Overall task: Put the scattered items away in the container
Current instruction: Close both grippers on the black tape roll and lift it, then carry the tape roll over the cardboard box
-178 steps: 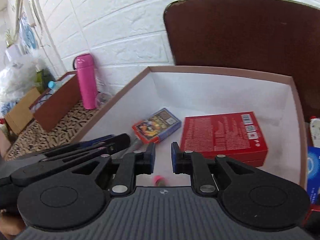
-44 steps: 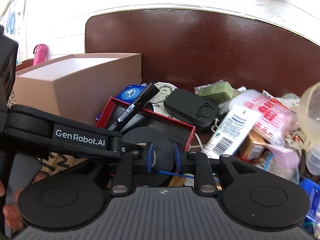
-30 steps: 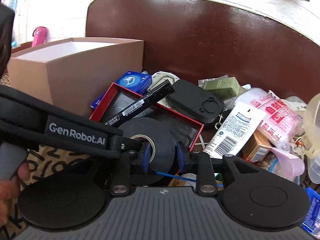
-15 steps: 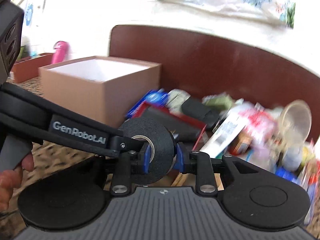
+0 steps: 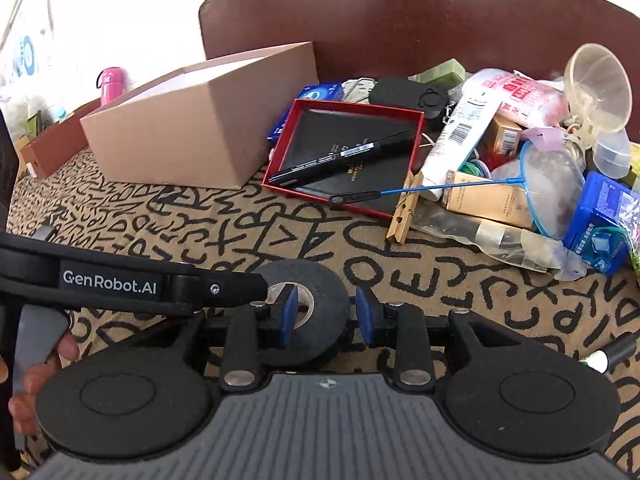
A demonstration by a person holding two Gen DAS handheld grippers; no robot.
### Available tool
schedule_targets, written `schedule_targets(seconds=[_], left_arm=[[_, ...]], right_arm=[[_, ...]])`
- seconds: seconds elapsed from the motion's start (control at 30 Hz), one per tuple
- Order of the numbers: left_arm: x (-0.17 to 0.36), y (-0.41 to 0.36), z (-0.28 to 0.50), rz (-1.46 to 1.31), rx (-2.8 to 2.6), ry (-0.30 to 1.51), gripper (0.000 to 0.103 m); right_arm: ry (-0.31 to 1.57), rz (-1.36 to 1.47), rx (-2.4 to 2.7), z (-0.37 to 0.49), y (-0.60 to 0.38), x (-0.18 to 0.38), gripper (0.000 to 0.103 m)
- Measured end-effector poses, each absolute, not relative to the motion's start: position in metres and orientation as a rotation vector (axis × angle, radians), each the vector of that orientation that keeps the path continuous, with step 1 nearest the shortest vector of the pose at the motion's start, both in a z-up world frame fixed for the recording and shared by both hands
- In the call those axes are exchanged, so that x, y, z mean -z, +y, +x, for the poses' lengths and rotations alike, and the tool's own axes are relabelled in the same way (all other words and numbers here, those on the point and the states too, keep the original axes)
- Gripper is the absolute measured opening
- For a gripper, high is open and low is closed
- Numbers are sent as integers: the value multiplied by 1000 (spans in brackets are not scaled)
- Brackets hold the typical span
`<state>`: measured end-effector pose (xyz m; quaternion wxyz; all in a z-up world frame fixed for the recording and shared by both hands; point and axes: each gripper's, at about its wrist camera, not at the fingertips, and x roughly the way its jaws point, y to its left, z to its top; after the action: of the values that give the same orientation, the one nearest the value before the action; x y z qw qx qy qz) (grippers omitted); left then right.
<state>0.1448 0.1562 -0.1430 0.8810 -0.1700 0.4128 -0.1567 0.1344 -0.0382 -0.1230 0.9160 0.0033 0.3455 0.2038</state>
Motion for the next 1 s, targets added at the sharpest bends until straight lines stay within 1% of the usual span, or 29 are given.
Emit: schedule_targets(seconds=[0.07,0.1,0.13,0.23,0.3,0.33,0.4,0.47,0.5,0.6,0.63,0.77,0.8,0.9,1.0], left_arm=[[144,153,148,-361,355,872,56],[146,150,151,-355,367,881,50],[146,150,152,-348,372,886,50],[148,151,155,-355,386,897,44],[150,153,157,-373,384,904,42],[151,154,158,-379,383,905,46],[152,153,159,-377,383,900,45],[153,153,161,-364,386,896,48],[153,153,162,-360,391,895,38],[153,156,162,-375,405,891,39],[154,158,162,-391,413,889,51],[158,161,162,-416,424,884,53],[158,161,162,-413,424,884,51],[161,161,163,-409,415,874,32],[161,162,159,-425,408,864,30]], right_arm=[[730,31,-421,137,-42,125,36],[742,41,-424,138,-43,127,36],[755,49,-430,139,-44,129,36],[770,67,-447,143,-46,130,36],[782,74,-447,146,-45,132,38],[786,75,-444,148,-43,133,38],[792,74,-435,150,-41,135,38],[799,84,-427,151,-41,138,38],[803,95,-420,151,-42,138,38],[807,127,-402,149,-44,137,38],[808,142,-399,148,-46,137,38],[811,189,-395,148,-51,140,38],[811,196,-396,148,-52,141,38],[809,211,-405,150,-52,144,38],[816,232,-398,150,-54,142,35]])
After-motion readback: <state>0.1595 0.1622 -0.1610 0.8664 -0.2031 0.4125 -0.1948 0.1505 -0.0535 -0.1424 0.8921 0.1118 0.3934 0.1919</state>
